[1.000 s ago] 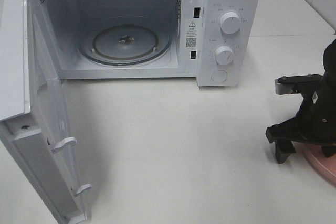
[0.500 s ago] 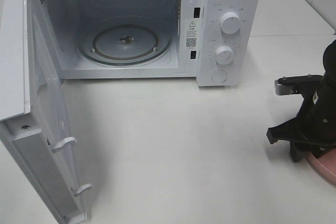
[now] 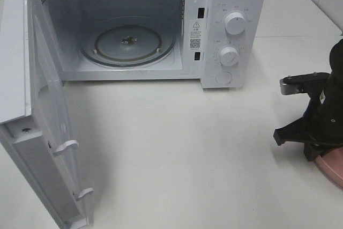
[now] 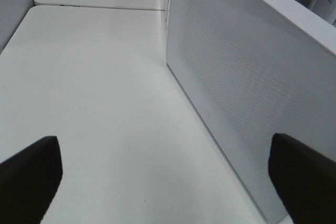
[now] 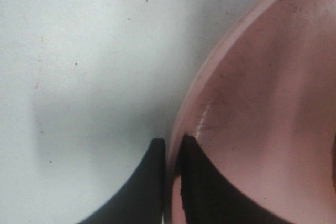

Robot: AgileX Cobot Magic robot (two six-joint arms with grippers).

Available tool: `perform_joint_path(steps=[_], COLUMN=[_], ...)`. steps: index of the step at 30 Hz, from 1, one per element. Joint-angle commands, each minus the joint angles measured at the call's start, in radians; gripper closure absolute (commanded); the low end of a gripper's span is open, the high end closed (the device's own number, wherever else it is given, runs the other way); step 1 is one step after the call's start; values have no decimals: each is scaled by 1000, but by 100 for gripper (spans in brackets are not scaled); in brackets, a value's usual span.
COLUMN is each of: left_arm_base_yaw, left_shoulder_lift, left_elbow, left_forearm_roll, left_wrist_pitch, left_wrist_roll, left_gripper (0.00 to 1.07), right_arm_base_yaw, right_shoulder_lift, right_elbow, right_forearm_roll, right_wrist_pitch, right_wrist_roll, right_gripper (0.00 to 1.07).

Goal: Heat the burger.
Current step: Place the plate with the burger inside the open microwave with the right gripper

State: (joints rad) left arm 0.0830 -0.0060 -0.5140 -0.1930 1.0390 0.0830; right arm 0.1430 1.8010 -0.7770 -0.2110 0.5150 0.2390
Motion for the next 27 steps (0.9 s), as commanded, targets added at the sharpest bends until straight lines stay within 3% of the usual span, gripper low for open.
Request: perform_joint_path(steps=[1,8,21,27], left_arm_base_yaw=[-2,-2,-2,-2], left_shoulder_lift=[-20,-20,-20,-20], left_elbow=[3,3,3,3], left_forearm_roll=[1,1,1,1], left_wrist_pitch=[-8,-8,-8,-8], left_wrist_roll=[1,1,1,1], left_gripper=[6,6,6,6], right_arm_base_yaw=[-1,28,140,165], right_shoulder_lift=[3,3,-39,-55], right_elbow=[4,4,4,4], right_forearm_roll=[0,-43,-302,-345], right_wrist_pitch=[15,48,152,199], right_wrist_roll=[25,65,324,363], right_gripper=[107,107,107,107])
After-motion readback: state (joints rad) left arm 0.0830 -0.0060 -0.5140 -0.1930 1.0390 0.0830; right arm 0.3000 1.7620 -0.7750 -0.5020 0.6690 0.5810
